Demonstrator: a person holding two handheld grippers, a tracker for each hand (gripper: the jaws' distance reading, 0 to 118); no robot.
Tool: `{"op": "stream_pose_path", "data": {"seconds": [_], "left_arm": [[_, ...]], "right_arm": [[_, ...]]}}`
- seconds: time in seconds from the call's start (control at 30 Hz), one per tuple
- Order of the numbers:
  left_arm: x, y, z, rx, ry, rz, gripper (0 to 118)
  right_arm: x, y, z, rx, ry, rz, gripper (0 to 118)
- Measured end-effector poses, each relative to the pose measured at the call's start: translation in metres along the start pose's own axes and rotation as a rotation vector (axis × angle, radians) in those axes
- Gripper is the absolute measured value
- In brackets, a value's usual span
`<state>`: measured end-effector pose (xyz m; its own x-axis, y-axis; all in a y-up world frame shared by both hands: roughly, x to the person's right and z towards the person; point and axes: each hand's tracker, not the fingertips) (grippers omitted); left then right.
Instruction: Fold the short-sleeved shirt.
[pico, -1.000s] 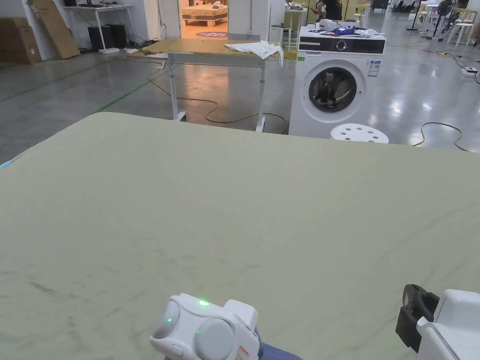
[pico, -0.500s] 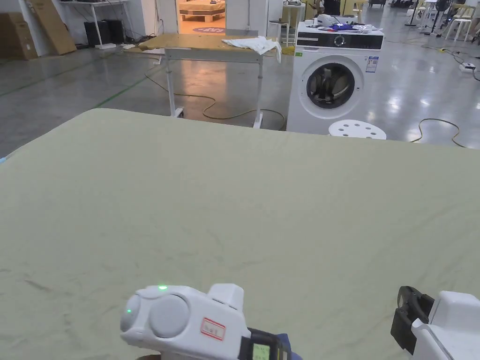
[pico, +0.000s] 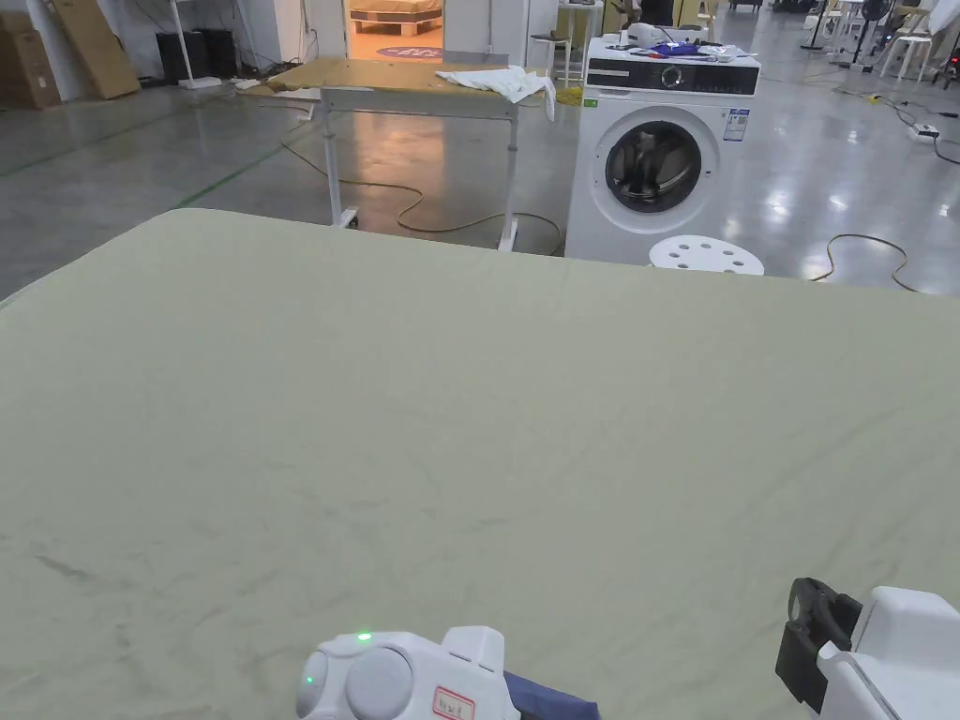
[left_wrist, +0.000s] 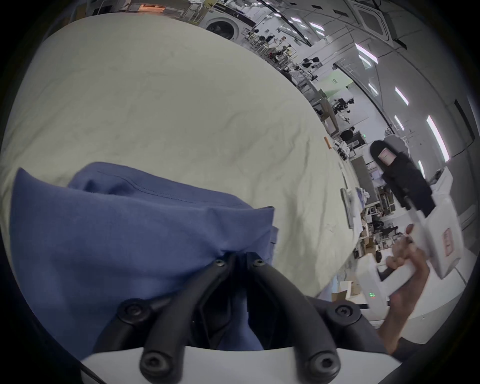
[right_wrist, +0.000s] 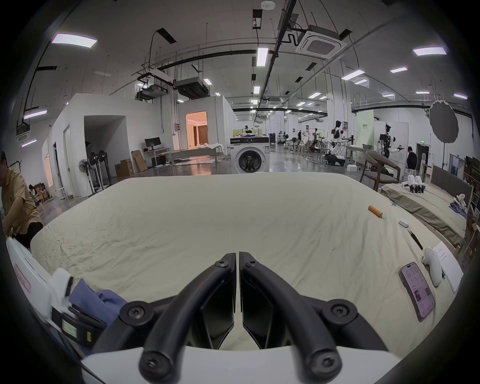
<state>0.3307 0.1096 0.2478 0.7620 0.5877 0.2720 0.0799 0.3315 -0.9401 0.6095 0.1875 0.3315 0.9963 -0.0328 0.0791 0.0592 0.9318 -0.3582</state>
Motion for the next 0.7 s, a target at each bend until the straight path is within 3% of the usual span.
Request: {"op": "stream_pose_path", "data": {"seconds": [0.23,0.37,0.7], "left_arm": [[-0.004,0.002,0.028,0.039,-0.048,-0.029,6],[-0.004,0.016,0.071,0.205,0.015,-0.102,5],[0.003,0.025,0.153,0.850,0.440,-0.278,2]], "right_arm": [[-0.006,0.006,0.001,0.025,0.009,0.007,1],[-0.015,0.015,0.001,0.060,0.016,0.012,1],[-0.046,0.036,-0.002,0.214,-0.032,0.030,1]]}}
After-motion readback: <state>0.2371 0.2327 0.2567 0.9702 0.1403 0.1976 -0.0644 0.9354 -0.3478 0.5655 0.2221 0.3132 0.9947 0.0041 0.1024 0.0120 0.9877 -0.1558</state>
